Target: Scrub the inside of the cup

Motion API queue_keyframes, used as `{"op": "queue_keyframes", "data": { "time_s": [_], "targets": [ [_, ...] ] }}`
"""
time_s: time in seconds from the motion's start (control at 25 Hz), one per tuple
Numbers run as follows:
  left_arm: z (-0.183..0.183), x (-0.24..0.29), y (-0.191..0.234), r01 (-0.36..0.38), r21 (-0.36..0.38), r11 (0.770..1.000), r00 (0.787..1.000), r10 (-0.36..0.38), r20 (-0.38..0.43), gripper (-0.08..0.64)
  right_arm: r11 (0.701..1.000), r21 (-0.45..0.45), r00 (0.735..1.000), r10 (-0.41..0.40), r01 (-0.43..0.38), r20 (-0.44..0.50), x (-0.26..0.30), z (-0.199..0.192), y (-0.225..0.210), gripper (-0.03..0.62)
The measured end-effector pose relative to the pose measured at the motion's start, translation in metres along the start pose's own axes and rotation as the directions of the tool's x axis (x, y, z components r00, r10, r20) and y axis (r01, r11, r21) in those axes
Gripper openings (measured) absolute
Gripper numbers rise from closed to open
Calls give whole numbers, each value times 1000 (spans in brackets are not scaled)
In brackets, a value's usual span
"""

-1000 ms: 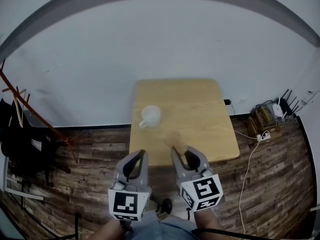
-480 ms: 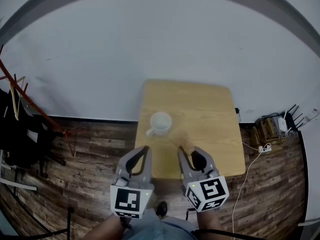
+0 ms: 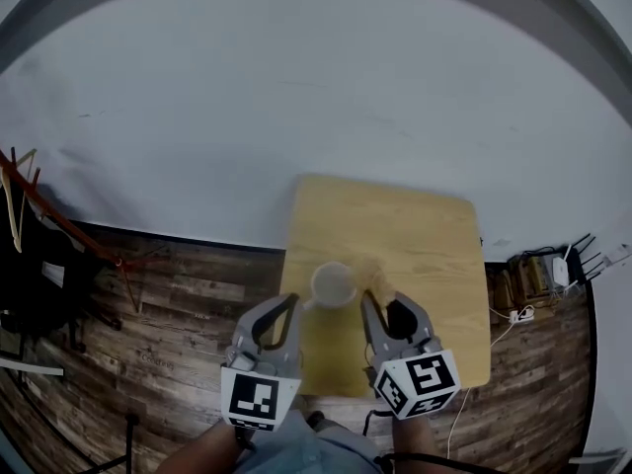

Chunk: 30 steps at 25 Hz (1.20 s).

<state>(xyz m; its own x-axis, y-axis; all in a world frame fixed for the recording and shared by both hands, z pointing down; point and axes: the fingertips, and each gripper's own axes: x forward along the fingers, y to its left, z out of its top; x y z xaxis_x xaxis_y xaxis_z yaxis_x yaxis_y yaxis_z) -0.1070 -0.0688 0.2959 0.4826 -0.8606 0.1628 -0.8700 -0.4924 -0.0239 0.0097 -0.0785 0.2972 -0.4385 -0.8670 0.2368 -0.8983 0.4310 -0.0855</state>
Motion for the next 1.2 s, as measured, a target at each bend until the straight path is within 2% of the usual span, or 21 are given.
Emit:
{"op": "queue_keyframes", "data": {
  "time_s": [0.12, 0.28, 0.44, 0.52, 0.72, 0.88, 1.0, 1.08, 1.2],
  "targets": [
    [-2, 14, 24, -7, 32, 999, 1000, 7, -6, 21, 1000, -1, 1000, -2, 2, -20, 20, 2, -2, 78],
    [1, 30, 41, -21, -28, 999, 1000, 20, -15, 21, 1000, -9, 999, -6, 5, -47, 33, 6, -7, 78],
    [0, 38, 40, 1, -25, 1000, 1000, -1, -18, 21, 1000, -4, 998, -13, 13, -63, 36, 7, -14, 78],
    [-5, 41, 38, 5, -48, 999, 1000, -6, -28, 21, 1000, -2, 997, 5, -5, -71, 37, 7, -15, 78],
    [-26, 42, 28, 46, -53, 998, 998, -48, -41, 21, 995, 15, 990, 97, -96, -101, 37, -5, -6, 78],
    [-48, 38, 13, 105, -52, 993, 992, -108, -69, 23, 989, 54, 981, 147, -141, -130, 30, -21, -8, 78],
    [-66, 39, -1, 172, -12, 985, 982, -172, -73, 34, 984, 70, 973, 175, -166, -147, 26, -30, -10, 78],
    [-77, 40, -11, 232, 31, 972, 971, -229, -67, 70, 981, 70, 969, 189, -180, -156, 25, -37, -11, 78],
    [-99, 45, -19, 287, 46, 957, 956, -283, -78, 151, 978, 81, 965, 202, -191, -167, 22, -47, -13, 78]
  ]
}}
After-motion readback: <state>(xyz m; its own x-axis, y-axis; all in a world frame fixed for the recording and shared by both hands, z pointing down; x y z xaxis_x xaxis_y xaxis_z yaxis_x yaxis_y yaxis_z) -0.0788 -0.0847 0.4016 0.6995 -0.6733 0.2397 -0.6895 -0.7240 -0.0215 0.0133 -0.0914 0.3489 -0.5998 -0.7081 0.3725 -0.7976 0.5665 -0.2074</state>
